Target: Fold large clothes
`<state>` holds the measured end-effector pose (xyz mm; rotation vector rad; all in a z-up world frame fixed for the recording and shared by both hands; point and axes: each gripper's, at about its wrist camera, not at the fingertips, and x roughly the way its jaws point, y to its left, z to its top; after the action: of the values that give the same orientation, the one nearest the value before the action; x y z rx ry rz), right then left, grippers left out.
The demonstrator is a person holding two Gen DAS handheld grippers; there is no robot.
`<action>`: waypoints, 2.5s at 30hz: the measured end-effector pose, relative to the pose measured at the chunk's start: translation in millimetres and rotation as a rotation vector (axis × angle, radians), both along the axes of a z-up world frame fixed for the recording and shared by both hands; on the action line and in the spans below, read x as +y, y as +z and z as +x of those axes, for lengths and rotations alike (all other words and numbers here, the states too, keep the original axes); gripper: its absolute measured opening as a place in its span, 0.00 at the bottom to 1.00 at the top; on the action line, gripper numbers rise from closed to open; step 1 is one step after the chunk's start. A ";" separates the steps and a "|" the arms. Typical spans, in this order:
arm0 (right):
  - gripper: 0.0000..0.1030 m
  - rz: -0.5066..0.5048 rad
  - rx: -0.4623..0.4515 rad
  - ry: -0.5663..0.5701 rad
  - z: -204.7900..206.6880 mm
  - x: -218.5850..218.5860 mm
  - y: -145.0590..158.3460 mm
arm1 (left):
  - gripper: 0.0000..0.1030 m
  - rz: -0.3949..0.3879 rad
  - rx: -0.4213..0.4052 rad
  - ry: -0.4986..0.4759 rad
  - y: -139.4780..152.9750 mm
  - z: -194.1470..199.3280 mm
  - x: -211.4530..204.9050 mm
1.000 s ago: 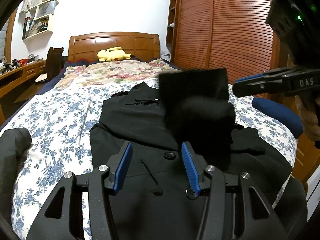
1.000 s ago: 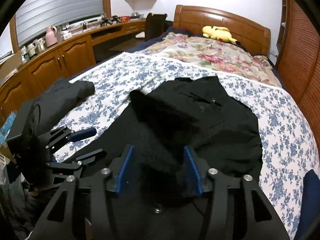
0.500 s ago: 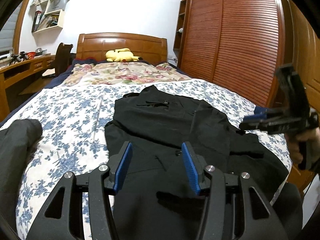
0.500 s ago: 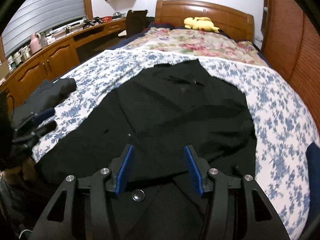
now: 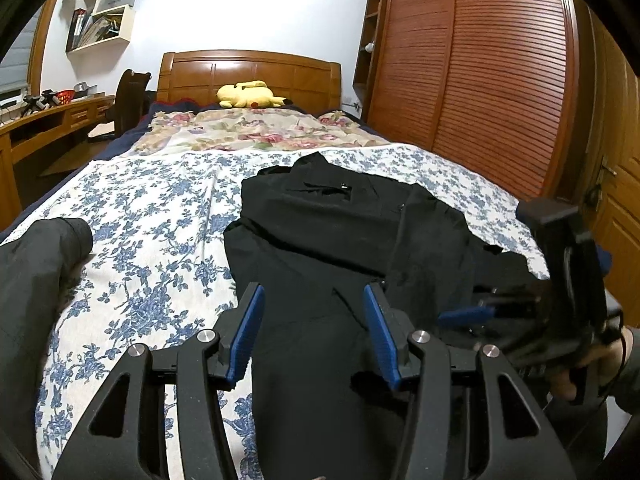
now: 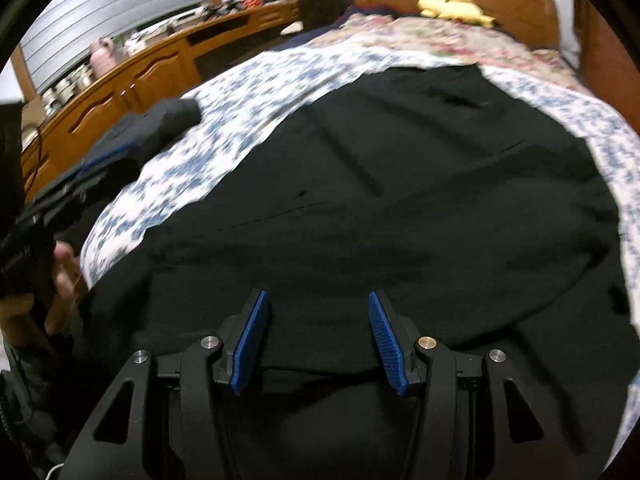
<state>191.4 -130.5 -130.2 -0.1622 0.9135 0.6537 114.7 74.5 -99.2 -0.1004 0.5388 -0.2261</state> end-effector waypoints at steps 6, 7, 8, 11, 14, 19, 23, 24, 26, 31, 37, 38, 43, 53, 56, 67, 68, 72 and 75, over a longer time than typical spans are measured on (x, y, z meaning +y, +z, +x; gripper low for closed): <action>0.54 0.001 0.005 0.046 -3.1 21.3 -14.0 | 0.51 0.008 0.004 0.025 -1.5 -0.4 5.9; 0.54 -0.004 0.003 0.054 -1.9 23.4 -14.2 | 0.51 0.007 0.004 0.029 -1.3 -0.4 6.9; 0.54 -0.009 0.001 0.060 -0.6 25.0 -14.4 | 0.51 0.006 0.004 0.031 -1.3 -0.1 7.6; 0.54 0.000 0.004 0.062 0.3 23.4 -12.4 | 0.51 0.007 0.005 0.028 -1.3 0.0 7.5; 0.54 0.011 -0.038 0.050 -3.4 13.0 3.6 | 0.51 0.014 0.007 0.026 -2.0 0.5 7.9; 0.54 -0.012 -0.121 0.010 7.8 10.2 16.0 | 0.51 0.020 0.010 0.036 -3.9 1.6 7.8; 0.54 -0.044 -0.092 -0.006 22.1 19.6 -3.6 | 0.51 0.027 0.021 0.037 -6.9 2.1 8.4; 0.54 -0.051 -0.066 0.001 24.1 24.4 -12.4 | 0.51 0.027 0.023 0.034 -8.1 0.8 9.3; 0.54 -0.053 -0.024 0.025 23.4 35.0 -28.9 | 0.51 0.029 0.034 0.036 -10.6 -2.6 10.7; 0.54 -0.026 -0.038 0.037 19.2 38.6 -32.9 | 0.51 0.022 0.098 0.041 -21.6 -13.8 14.4; 0.54 -0.004 -0.086 -0.004 5.6 9.2 -17.5 | 0.51 0.003 0.217 0.024 -40.0 -30.7 12.9; 0.54 -0.006 -0.103 -0.018 3.0 2.2 -15.6 | 0.51 0.019 0.228 0.030 -42.6 -33.1 11.7; 0.54 -0.071 -0.175 -0.117 -10.1 -26.3 -16.0 | 0.51 0.033 0.285 0.054 -51.3 -37.7 12.2; 0.54 -0.071 -0.164 -0.327 -28.7 -114.1 -24.7 | 0.76 0.150 0.312 0.088 -60.7 -28.0 5.7; 0.56 -0.082 -0.154 -0.368 -33.3 -128.9 -33.7 | 0.78 0.143 0.334 0.091 -61.4 -23.3 10.5; 0.63 -0.085 -0.128 -0.446 -45.7 -183.5 -33.1 | 0.78 0.141 0.332 0.063 -54.1 -40.9 8.8; 0.63 -0.082 -0.126 -0.445 -46.6 -188.0 -34.7 | 0.73 0.133 0.330 0.058 -53.3 -43.4 8.9; 0.63 -0.087 -0.126 -0.439 -46.7 -192.4 -37.0 | 0.58 0.109 0.329 0.042 -50.5 -51.4 9.7; 0.63 -0.101 -0.130 -0.429 -49.4 -190.4 -37.0 | 0.47 0.087 0.329 0.020 -49.0 -55.0 7.5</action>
<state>142.0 -320.9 -167.2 -0.0933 0.8219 0.1971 59.7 82.0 -148.2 -0.0584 0.8732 -0.1668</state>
